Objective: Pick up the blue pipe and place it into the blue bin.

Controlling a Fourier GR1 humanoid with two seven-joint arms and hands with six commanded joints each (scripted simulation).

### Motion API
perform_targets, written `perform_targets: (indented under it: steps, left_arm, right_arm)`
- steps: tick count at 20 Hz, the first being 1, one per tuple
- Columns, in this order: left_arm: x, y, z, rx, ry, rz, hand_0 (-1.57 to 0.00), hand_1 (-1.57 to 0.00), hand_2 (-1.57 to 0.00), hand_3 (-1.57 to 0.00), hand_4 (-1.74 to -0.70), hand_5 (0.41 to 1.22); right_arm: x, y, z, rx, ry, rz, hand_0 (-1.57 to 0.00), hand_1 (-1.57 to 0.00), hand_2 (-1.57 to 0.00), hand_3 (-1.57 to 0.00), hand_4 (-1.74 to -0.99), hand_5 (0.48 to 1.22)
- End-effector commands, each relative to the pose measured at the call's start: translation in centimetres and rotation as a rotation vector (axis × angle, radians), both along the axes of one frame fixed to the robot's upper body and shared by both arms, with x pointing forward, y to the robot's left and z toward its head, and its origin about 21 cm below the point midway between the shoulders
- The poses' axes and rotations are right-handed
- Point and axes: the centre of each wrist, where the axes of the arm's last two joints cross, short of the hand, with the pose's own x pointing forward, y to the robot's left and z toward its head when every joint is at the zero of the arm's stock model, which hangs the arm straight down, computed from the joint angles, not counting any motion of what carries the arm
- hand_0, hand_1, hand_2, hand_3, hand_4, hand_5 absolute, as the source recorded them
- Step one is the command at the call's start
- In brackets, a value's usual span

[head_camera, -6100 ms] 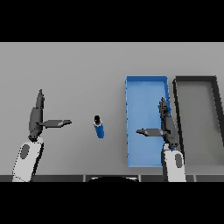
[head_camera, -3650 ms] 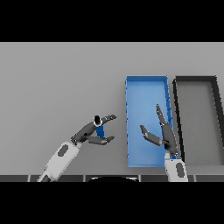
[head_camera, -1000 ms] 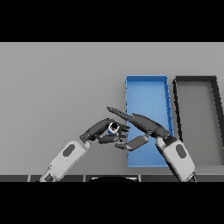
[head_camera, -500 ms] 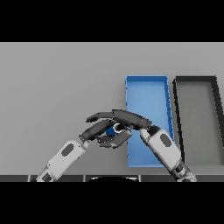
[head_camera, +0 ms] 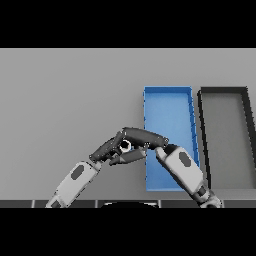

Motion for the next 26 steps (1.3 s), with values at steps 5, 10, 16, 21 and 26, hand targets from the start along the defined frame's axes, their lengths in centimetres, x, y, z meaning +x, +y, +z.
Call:
perform_targets:
  steps: [5,10,16,21,26]
  left_arm:
    - [0.2,0.1,0.3,0.019,0.021,0.014,-1.52,-1.51,-1.39,-1.5,-1.73,1.221]
    - [0.6,1.2,0.2,0.165,-0.101,-0.061,-0.59,-0.55,-0.5,-0.55,-1.22,1.221]
    - [1.3,1.6,0.4,0.274,-0.096,-0.021,-0.15,-0.14,-0.13,-0.14,-0.94,0.785]
    - [1.1,1.7,-0.1,0.268,-0.064,-0.008,-0.05,-0.05,-0.04,-0.05,-0.89,0.617]
    - [1.0,1.1,0.0,0.274,-0.016,0.012,-0.02,-0.01,-0.01,-0.01,-0.9,0.562]
  right_arm:
    - [-0.2,-0.1,-0.2,0.009,-0.039,0.0,-1.52,-1.52,-1.53,-1.51,-1.475,1.155]
    - [-0.6,0.4,0.1,-0.012,-0.006,-0.013,-1.56,-1.56,-1.56,-1.55,-1.49,1.199]
    - [-0.5,0.3,0.4,0.051,-0.032,0.017,-1.57,-1.57,-1.57,-1.57,-1.496,1.215]
    - [-0.6,0.3,0.1,0.042,-0.036,0.0,-1.57,-1.57,-1.57,-1.57,-1.491,1.219]
    - [-0.1,0.1,1.0,0.065,-0.015,-0.006,-1.57,-1.57,-1.57,-1.57,-1.489,1.22]
